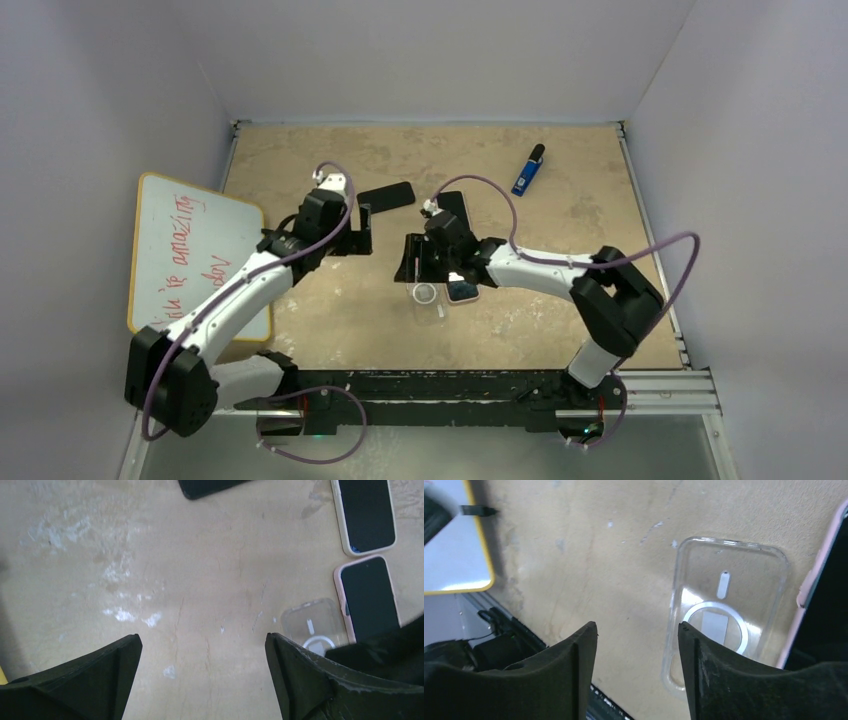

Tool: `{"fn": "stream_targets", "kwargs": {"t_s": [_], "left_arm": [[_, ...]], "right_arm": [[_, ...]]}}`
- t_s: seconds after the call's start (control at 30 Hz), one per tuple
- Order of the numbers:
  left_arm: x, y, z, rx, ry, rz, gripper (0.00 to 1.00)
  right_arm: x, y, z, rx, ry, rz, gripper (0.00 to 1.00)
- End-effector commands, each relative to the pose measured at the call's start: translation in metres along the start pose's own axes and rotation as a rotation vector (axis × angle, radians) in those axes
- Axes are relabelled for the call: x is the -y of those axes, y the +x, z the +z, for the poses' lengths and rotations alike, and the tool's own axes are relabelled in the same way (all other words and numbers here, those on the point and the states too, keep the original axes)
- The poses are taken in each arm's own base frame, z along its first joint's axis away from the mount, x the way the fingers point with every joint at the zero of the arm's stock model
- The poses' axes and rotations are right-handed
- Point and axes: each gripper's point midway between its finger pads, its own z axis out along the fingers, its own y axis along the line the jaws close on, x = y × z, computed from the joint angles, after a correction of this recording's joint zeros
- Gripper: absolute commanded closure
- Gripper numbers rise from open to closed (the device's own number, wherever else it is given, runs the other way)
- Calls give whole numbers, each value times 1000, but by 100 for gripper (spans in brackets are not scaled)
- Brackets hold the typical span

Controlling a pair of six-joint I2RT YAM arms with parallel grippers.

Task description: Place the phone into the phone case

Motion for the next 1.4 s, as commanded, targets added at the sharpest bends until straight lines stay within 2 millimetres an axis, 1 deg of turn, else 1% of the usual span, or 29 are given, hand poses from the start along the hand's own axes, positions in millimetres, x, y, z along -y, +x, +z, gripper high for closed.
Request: {"fn": "stream_targets", "kwargs": {"t_s": [0.0, 0.03, 0.1, 0.13, 0.17, 0.2, 0.23, 0.33, 0.4, 0.5, 0.57, 0.63, 0.67, 0.7, 0.73, 0.8, 0.87, 1.0, 1.13, 1.27, 1.37], "left_arm": [[7, -74, 15, 134, -26, 75, 0], [9, -78, 23, 113, -15, 64, 0], [11, -86, 39, 78, -5, 8, 0], [10, -91, 50, 67, -14, -28, 0], [11, -98, 55, 77, -22, -59, 0], [10, -100, 66, 73, -39, -85, 0], [12, -107, 75, 88, -40, -102, 0], [21, -133, 99, 156, -5, -62, 0], [24, -146, 118, 165, 28, -63, 0], [33, -159, 142, 165, 114, -89, 3], [41, -164, 156, 173, 158, -86, 4], [44, -167, 172, 177, 166, -88, 2], [45, -172, 180, 180, 166, -93, 2], [45, -167, 191, 162, 160, -98, 2], [47, -172, 199, 166, 169, -103, 2], [52, -167, 221, 148, 188, -103, 1], [56, -167, 237, 137, 204, -103, 2], [59, -157, 264, 75, 211, -99, 3], [64, -142, 278, 45, 243, -104, 3], [76, -121, 278, 8, 318, -125, 4], [89, -97, 277, -45, 322, -88, 5]], "right_arm": [[-9, -20, -36, 107, -11, -66, 35], [-5, -19, -41, 113, 8, -70, 32], [-2, -21, -52, 140, 20, -85, 16], [-1, -22, -57, 151, 20, -92, 9], [-2, -22, -61, 161, 14, -100, 5], [-1, -24, -66, 179, 18, -103, 3], [-1, -26, -70, 197, 14, -106, 3], [0, -27, -80, 228, 6, -118, 1], [3, -26, -85, 236, 11, -125, 1], [9, -25, -92, 257, 32, -124, 1], [14, -25, -94, 267, 49, -121, 1], [19, -24, -97, 271, 71, -119, 1], [21, -24, -97, 268, 81, -121, 1], [21, -24, -99, 265, 84, -124, 2], [21, -24, -100, 263, 88, -128, 2], [23, -28, -103, 283, 107, -130, 2], [27, -31, -107, 304, 125, -135, 2], [37, -25, -110, 291, 169, -113, 2], [41, -22, -112, 279, 183, -114, 2], [39, -26, -115, 296, 187, -110, 2], [37, -30, -115, 301, 190, -116, 2]]}}
